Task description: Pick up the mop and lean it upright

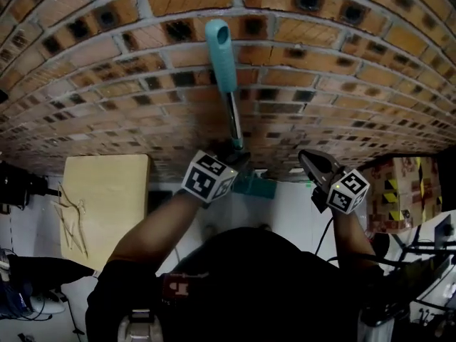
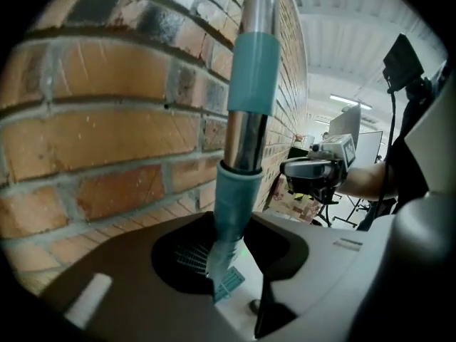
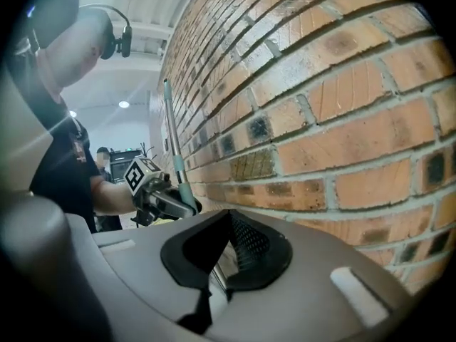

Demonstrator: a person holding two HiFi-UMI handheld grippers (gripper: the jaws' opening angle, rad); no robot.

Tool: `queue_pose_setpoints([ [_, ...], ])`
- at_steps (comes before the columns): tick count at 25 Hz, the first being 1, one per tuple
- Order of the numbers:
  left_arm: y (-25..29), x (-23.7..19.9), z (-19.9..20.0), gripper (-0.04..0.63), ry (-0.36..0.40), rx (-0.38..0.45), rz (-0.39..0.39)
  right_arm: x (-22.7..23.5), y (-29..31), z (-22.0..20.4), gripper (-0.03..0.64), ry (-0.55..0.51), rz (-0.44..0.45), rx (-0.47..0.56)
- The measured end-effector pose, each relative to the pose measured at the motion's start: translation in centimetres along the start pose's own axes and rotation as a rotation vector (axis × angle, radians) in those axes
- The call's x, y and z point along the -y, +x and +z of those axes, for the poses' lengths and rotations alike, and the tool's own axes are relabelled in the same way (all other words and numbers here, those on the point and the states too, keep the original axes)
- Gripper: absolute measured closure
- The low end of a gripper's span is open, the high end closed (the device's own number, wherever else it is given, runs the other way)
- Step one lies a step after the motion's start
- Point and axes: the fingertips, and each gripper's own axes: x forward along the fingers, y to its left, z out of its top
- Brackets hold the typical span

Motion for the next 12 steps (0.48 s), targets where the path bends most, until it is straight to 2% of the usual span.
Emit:
queue_pose_setpoints([
  [12, -6.6, 2.8, 11.4, 0.466, 0.075, 0.036, -0.048, -1.1, -1.7, 7.3, 0.603, -0.088, 0.009, 0.116],
])
